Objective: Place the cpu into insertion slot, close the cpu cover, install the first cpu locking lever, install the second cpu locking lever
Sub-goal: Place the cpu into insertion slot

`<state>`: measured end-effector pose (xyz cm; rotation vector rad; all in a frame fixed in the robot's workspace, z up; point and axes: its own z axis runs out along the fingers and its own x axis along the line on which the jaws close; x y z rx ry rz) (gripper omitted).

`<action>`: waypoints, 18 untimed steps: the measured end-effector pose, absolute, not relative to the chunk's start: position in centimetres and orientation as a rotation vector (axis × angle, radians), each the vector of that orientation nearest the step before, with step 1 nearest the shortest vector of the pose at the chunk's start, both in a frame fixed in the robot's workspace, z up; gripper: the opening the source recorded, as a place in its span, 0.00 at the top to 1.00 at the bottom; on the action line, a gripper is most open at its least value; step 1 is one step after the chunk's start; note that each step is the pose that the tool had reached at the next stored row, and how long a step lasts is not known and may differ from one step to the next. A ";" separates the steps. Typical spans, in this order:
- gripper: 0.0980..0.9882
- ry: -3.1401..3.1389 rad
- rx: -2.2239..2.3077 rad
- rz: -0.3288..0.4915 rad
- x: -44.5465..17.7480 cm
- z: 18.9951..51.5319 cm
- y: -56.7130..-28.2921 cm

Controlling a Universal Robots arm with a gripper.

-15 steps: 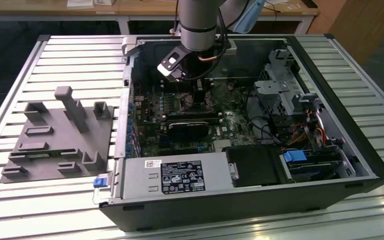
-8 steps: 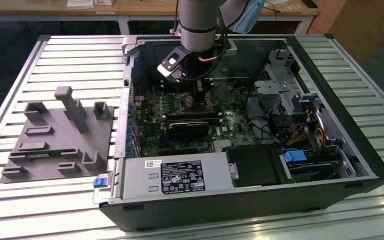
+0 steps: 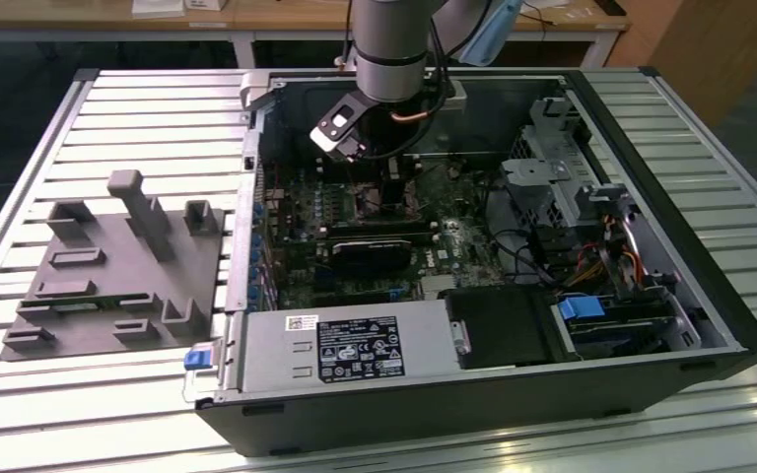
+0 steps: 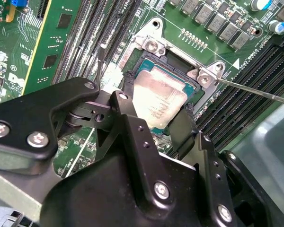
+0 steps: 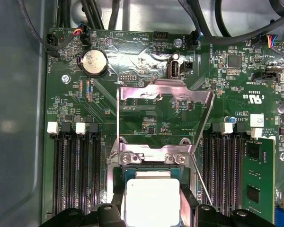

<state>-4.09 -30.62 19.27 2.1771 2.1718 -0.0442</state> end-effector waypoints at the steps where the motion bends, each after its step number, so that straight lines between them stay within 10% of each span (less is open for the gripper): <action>1: 0.51 2.172 2.177 -0.044 -4.1 19.3 -30.6; 18: 0.43 2.172 2.178 -0.043 -4.1 19.6 -30.6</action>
